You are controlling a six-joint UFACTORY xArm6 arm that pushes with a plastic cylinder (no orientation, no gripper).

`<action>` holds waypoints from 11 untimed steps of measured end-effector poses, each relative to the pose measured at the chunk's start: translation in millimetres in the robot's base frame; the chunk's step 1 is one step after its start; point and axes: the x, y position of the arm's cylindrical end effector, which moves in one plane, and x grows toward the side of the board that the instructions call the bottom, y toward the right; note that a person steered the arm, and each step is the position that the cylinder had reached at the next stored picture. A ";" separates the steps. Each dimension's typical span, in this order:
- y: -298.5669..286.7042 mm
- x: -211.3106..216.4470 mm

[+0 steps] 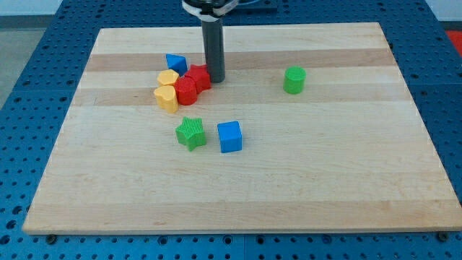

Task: Move the blue triangle left and down a bit

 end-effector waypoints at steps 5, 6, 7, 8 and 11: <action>-76.8 -26.8; -85.3 -45.5; -98.9 -56.6; -123.9 -69.0; -157.9 -76.1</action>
